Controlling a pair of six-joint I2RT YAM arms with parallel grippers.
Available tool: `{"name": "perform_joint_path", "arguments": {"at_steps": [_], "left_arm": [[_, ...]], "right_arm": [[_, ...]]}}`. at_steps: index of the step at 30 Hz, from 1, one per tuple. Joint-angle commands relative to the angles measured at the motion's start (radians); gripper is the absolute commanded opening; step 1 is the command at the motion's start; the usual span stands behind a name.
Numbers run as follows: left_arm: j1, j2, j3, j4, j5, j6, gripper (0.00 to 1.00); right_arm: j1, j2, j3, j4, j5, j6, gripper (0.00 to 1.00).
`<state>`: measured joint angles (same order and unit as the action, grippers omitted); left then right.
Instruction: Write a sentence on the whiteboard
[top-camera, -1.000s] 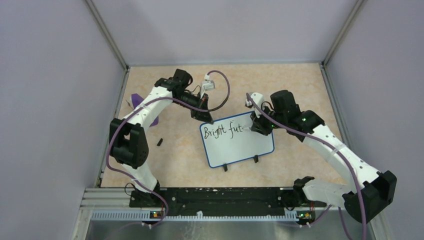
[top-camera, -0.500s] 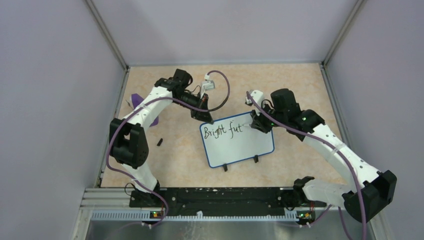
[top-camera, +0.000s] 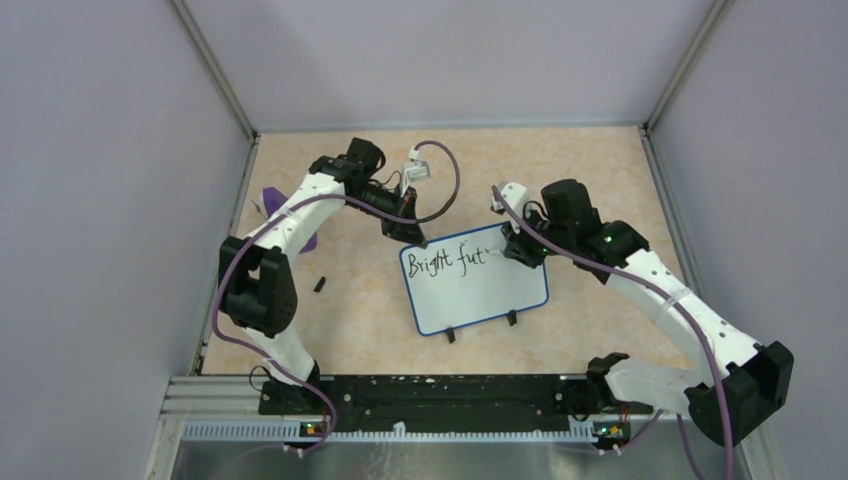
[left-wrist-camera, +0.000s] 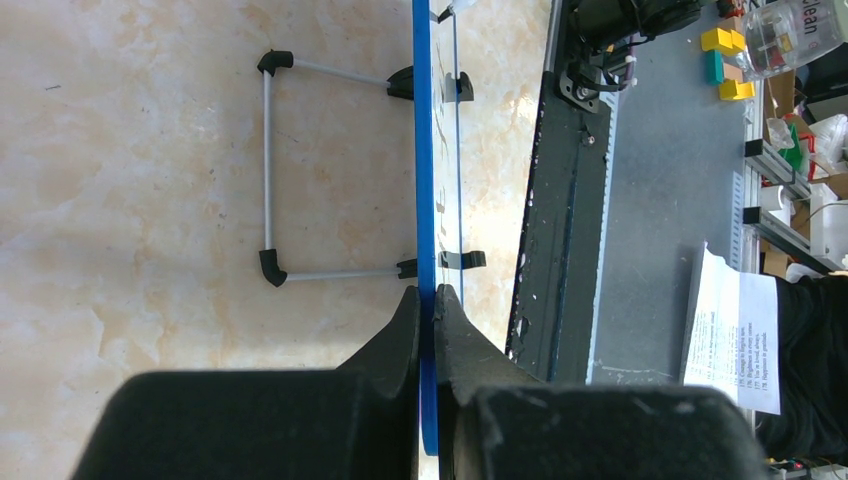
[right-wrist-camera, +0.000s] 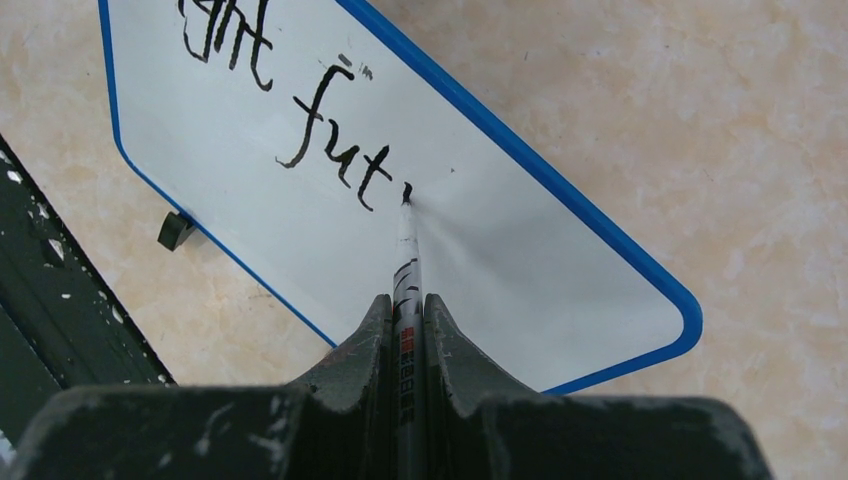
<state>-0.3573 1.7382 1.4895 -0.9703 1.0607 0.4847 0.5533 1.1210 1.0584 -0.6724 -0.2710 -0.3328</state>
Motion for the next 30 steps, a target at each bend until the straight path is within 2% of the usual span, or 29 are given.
{"name": "perform_joint_path", "arguments": {"at_steps": [1,8,30], "left_arm": [[-0.005,-0.029,-0.01,-0.006,0.014,0.014,0.0],[-0.006,-0.027,-0.011,-0.004,0.017,0.013,0.0],[-0.006,-0.029,-0.009,-0.002,0.016,0.013,0.0]], "right_arm": [[-0.009,-0.027,-0.023,0.008,0.022,-0.013,0.0],[-0.009,-0.025,-0.038,0.004,-0.001,-0.019,0.0],[-0.035,-0.007,0.066,0.001,0.059,-0.04,0.0]]}}
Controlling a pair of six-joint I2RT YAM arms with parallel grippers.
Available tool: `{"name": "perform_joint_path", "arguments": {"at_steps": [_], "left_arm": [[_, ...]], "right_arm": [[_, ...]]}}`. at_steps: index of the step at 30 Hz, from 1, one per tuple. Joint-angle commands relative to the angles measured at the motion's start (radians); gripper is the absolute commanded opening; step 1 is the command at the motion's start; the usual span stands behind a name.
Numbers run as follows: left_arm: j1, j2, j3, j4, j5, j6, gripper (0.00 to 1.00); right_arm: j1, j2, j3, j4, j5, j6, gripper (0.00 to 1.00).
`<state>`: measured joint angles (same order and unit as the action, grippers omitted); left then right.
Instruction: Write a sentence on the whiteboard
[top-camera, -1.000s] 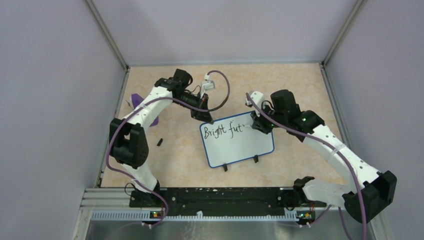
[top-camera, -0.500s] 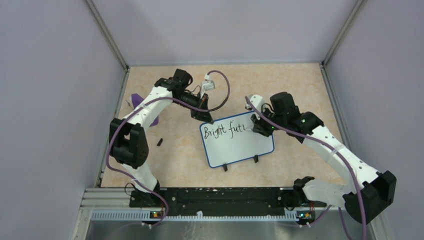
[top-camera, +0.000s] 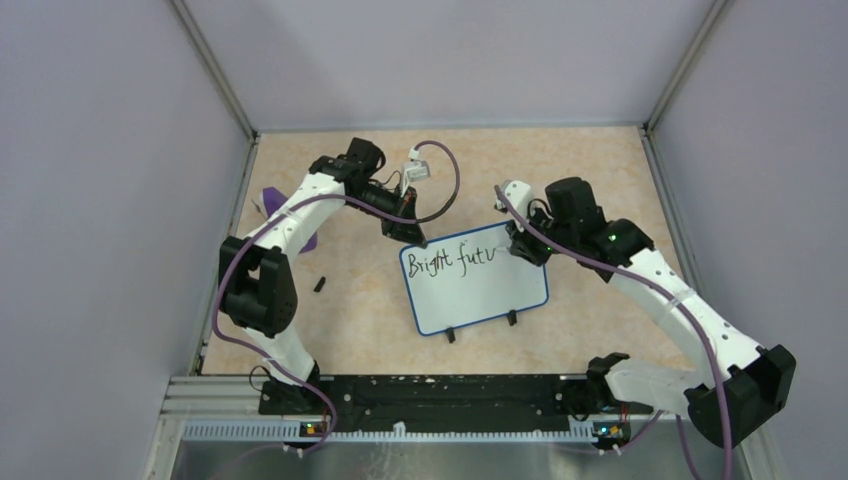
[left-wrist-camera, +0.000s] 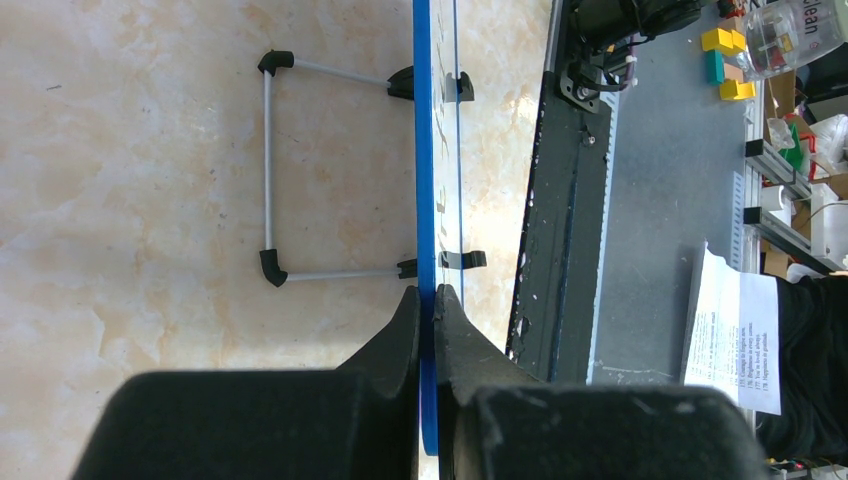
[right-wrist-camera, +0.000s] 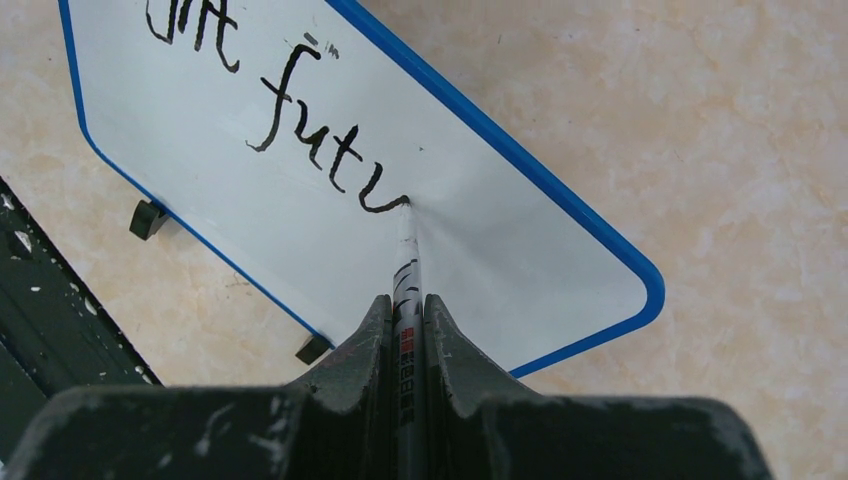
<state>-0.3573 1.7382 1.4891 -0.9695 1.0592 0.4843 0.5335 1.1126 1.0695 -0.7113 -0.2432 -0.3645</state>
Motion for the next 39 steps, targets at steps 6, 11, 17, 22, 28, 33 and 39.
{"name": "perform_joint_path", "arguments": {"at_steps": [6,11,17,22,28,33,39], "left_arm": [[-0.005,-0.029,-0.008,-0.003,0.018,0.017,0.0],[-0.006,-0.029,-0.013,-0.004,0.017,0.017,0.0],[-0.006,-0.031,-0.015,-0.004,0.018,0.019,0.0],[-0.006,-0.032,-0.02,-0.001,0.015,0.017,0.0],[-0.006,-0.033,-0.02,-0.002,0.015,0.017,0.0],[-0.005,-0.03,-0.019,-0.002,0.017,0.017,0.0],[-0.006,-0.028,-0.02,-0.001,0.017,0.016,0.0]], "right_arm": [[-0.015,0.004,0.033,0.035,0.019,-0.008,0.0],[-0.015,0.0,0.0,0.02,0.004,-0.014,0.0],[-0.015,-0.004,-0.028,0.002,-0.002,-0.033,0.0],[-0.015,-0.005,-0.034,-0.014,-0.008,-0.042,0.0],[-0.015,-0.012,-0.016,-0.041,0.01,-0.057,0.0],[-0.014,-0.018,0.016,-0.072,0.006,-0.063,0.0],[-0.014,-0.05,0.042,-0.09,-0.026,-0.047,0.0]]}}
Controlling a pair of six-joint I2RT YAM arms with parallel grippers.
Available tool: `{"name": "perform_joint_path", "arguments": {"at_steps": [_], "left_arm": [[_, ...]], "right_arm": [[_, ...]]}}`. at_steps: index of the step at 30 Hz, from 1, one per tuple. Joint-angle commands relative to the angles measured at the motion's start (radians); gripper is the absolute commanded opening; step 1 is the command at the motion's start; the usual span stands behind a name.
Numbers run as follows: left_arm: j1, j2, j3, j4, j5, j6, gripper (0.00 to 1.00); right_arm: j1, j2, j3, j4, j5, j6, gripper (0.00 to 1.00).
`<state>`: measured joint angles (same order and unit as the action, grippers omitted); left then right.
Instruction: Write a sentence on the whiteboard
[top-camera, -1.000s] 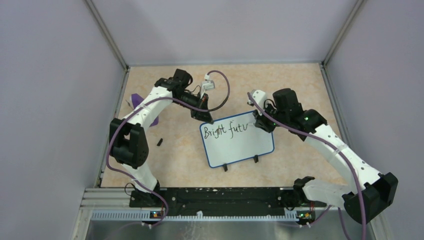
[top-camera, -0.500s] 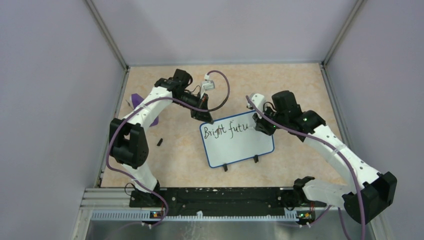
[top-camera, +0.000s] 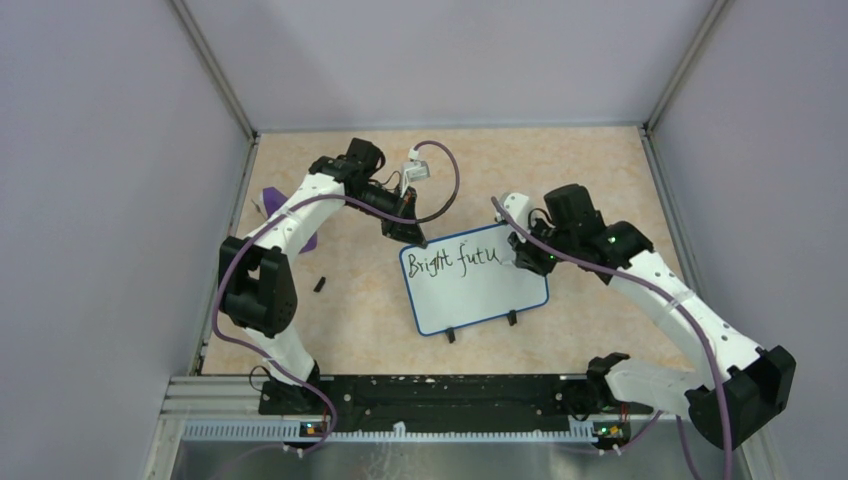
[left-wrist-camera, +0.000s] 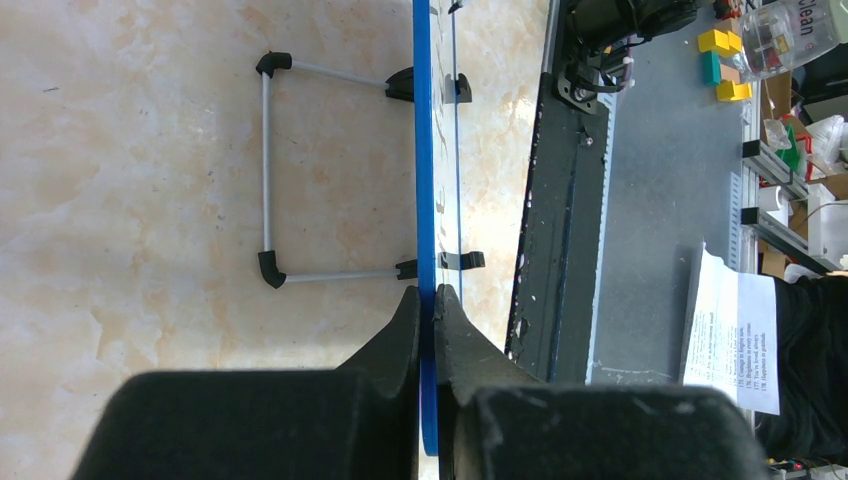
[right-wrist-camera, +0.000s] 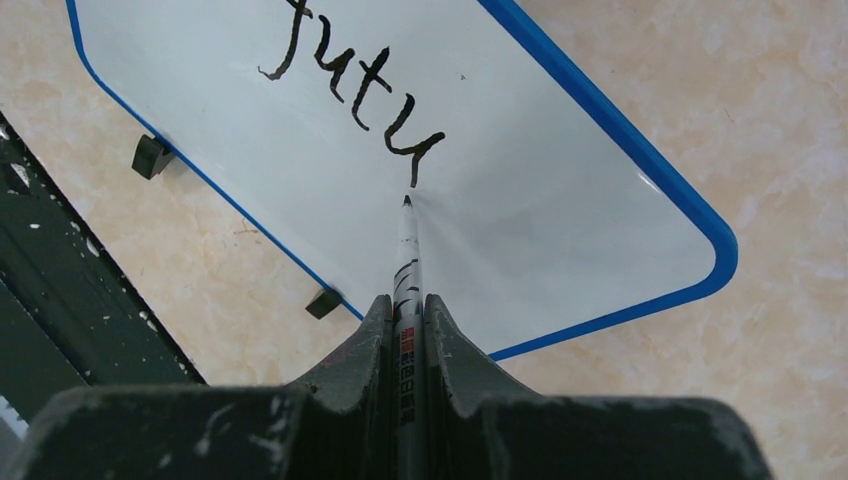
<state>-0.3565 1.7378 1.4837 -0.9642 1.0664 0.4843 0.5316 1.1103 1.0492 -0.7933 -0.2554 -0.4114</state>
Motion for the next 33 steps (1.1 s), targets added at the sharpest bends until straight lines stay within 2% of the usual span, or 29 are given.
{"name": "perform_joint_path", "arguments": {"at_steps": [1,11,33], "left_arm": [[-0.007,-0.027,-0.015,-0.005,0.01,0.015,0.0],[-0.006,-0.026,-0.014,-0.002,0.014,0.016,0.0],[-0.005,-0.026,-0.013,-0.001,0.013,0.014,0.0]], "right_arm": [[-0.013,-0.051,0.062,-0.007,-0.015,0.006,0.0],[-0.106,-0.07,0.051,0.032,-0.086,0.047,0.0],[-0.105,-0.023,0.057,0.108,-0.139,0.066,0.0]]}}
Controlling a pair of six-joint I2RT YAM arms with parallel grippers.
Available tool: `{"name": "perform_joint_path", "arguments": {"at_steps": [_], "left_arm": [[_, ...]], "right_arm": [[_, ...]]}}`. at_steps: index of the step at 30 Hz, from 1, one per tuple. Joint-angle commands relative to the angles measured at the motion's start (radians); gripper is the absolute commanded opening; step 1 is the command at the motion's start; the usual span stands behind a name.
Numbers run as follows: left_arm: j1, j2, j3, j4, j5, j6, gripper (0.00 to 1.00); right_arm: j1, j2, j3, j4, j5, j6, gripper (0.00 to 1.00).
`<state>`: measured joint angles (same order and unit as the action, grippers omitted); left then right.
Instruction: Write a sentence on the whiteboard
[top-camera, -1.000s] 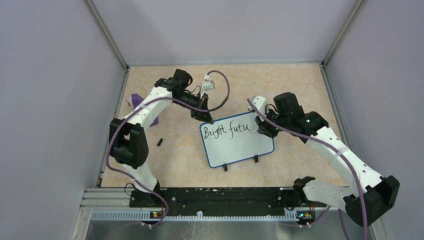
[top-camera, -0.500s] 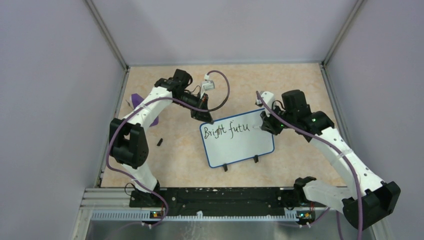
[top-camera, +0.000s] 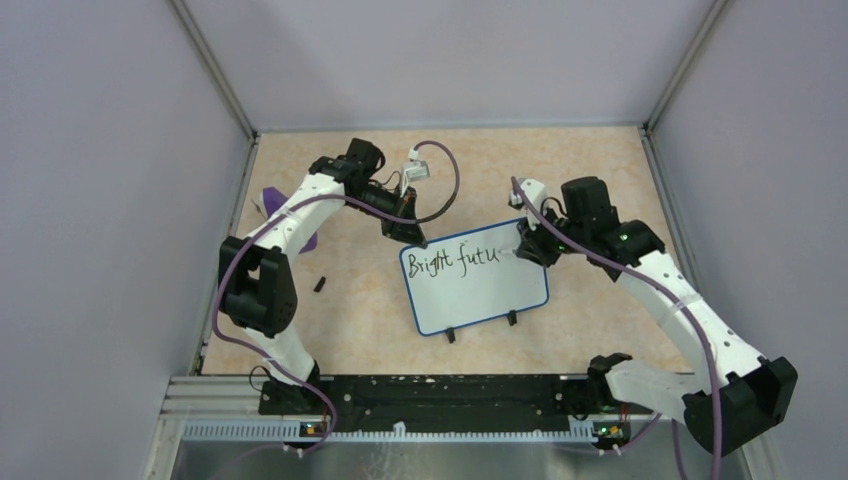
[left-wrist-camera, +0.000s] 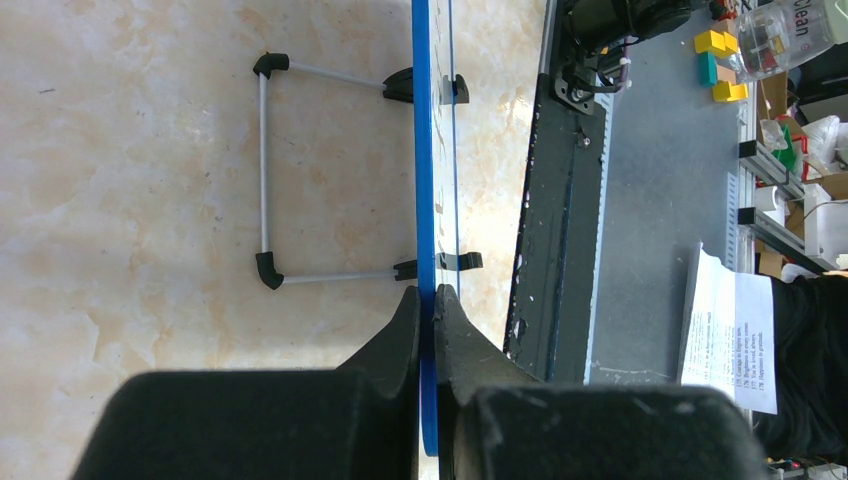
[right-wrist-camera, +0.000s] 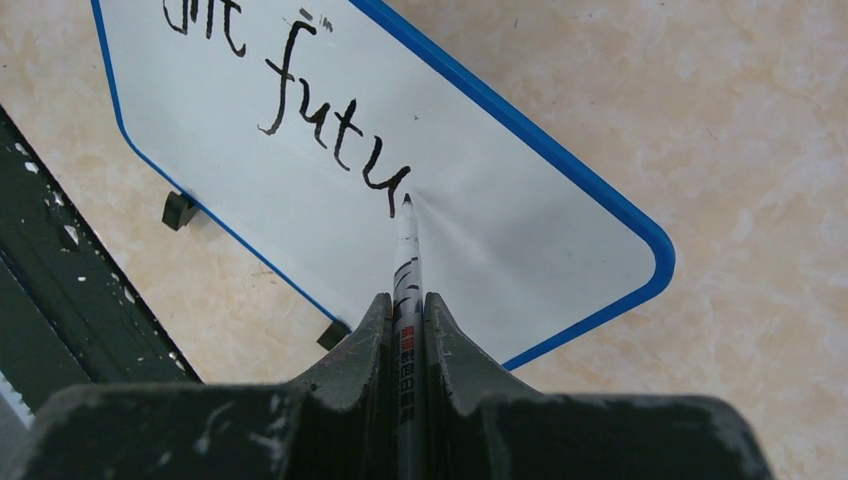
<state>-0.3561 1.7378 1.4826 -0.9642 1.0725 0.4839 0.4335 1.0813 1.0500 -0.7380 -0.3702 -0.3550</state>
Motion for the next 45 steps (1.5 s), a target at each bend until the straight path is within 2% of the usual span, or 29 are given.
{"name": "perform_joint_path", "arguments": {"at_steps": [1,18,28,45], "left_arm": [[-0.005,-0.026,-0.013,-0.001,0.006,0.014,0.0],[-0.006,-0.019,-0.009,-0.003,0.005,0.013,0.0],[-0.006,-0.014,-0.005,-0.002,0.007,0.011,0.0],[-0.005,-0.021,-0.007,-0.004,0.001,0.01,0.0]], "right_arm": [[-0.006,0.009,0.057,0.055,-0.023,0.01,0.0],[-0.006,-0.002,0.019,0.038,0.065,-0.023,0.0],[-0.006,-0.011,-0.04,0.012,0.03,-0.036,0.0],[0.005,0.013,0.019,0.062,0.048,0.006,0.0]]}}
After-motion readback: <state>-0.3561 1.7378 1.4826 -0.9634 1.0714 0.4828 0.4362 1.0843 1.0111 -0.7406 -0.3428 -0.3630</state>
